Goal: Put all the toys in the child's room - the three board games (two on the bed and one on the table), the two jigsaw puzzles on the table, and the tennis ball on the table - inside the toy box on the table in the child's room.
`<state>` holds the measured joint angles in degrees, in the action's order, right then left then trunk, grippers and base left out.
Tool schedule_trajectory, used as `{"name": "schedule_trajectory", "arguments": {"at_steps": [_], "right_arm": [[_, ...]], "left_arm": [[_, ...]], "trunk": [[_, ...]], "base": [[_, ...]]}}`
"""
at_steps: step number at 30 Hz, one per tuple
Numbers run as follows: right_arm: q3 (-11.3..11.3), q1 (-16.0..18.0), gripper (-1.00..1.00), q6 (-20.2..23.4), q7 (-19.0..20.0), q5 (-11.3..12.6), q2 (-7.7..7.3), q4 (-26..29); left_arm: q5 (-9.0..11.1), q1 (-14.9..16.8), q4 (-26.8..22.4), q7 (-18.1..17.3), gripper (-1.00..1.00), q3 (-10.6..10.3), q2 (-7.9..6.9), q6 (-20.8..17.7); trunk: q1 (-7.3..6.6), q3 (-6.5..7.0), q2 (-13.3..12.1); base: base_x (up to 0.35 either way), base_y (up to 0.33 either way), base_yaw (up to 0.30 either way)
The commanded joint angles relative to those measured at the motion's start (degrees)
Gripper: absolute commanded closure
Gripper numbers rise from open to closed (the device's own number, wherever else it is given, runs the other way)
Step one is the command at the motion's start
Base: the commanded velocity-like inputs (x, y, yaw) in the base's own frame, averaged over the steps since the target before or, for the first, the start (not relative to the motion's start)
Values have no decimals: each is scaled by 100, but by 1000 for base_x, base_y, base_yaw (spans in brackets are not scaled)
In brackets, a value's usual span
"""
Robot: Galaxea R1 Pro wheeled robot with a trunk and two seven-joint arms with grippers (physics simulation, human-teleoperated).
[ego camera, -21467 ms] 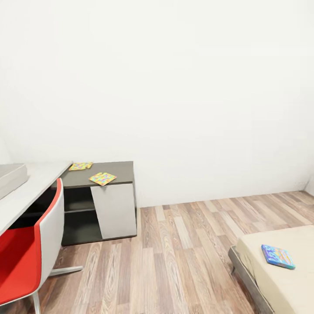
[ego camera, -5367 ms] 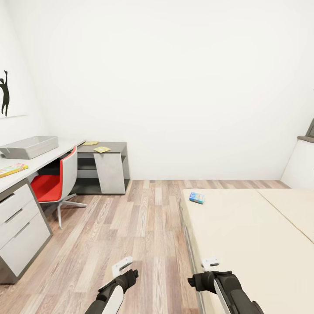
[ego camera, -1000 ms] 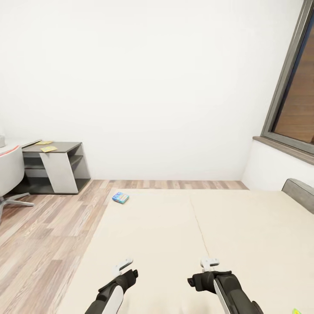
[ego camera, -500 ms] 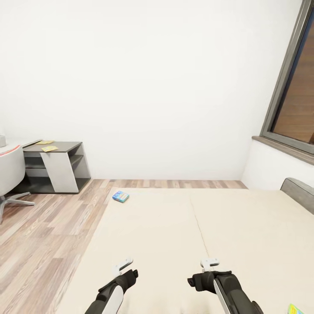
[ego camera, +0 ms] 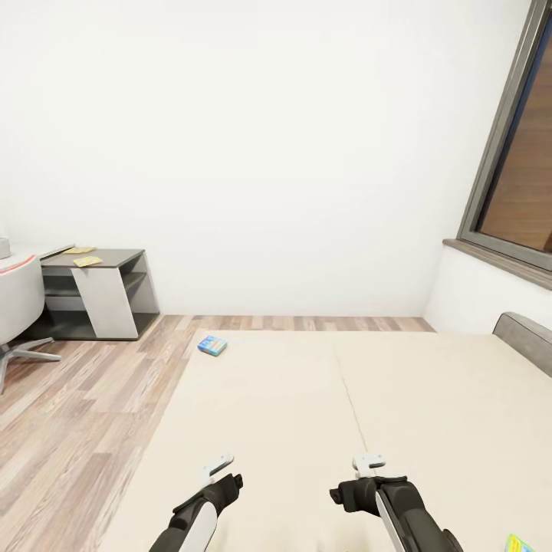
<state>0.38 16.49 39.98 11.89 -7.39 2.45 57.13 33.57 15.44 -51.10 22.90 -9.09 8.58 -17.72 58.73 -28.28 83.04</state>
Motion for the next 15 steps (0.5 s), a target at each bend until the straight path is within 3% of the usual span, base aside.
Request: {"name": "schedule_trajectory", "arguments": {"at_steps": [1,15], "right_arm": [[-3,3,-100,23,41,-61,1,8],[-3,3,-100,26,42,-61,1,8]], "left_arm": [[51,3,-11,48,-100,-14,-3,-12],[48,3,-12,47,-100,-14,-5,-12]], "trunk": [[0,-6,4],[0,-6,4]], "base": [[-3,0,0],[-1,-6,0]]}}
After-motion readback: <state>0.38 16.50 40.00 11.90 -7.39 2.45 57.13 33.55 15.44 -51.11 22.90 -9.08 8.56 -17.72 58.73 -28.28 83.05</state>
